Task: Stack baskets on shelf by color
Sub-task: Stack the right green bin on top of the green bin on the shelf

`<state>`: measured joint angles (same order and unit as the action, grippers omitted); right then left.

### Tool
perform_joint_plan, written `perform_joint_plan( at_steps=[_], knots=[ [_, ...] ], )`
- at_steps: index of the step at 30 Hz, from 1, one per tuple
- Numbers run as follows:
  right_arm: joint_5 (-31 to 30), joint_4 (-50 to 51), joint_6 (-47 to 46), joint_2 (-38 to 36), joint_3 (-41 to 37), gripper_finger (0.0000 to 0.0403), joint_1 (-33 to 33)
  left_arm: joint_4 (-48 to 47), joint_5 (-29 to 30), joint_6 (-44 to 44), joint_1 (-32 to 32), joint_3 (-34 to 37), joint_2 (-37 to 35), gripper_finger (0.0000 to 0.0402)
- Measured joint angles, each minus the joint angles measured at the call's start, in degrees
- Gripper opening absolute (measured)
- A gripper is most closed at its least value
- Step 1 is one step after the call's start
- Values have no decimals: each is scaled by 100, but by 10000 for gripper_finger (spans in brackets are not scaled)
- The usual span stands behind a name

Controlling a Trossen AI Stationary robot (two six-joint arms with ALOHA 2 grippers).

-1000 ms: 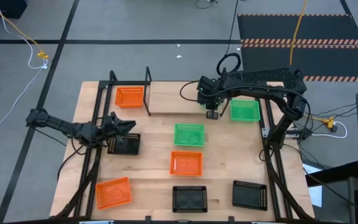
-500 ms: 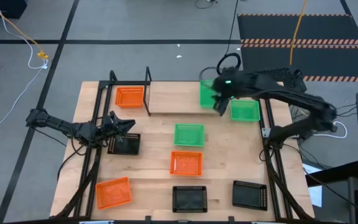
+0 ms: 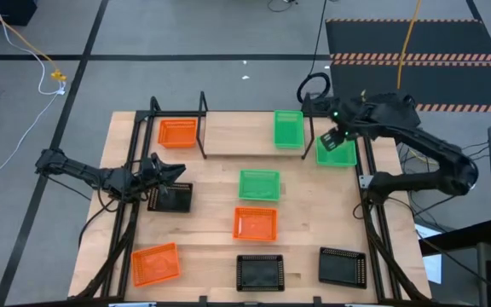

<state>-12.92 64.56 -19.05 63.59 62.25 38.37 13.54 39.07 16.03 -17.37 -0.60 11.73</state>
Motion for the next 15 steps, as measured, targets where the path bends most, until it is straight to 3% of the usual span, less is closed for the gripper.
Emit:
perform_joint_plan(
  at_steps=[6,10,15],
  knots=[
    [1293,-1984,-225,-2,-1543,157,462,41,-2,-246,-2,0,0,56],
    [1604,-2906,-462,-2,-2085,157,524,193,-4,-376,-2,0,0,56],
    [1352,-3278,-524,-9,-2383,157,521,309,-4,-389,-2,0,0,56]
  ],
)
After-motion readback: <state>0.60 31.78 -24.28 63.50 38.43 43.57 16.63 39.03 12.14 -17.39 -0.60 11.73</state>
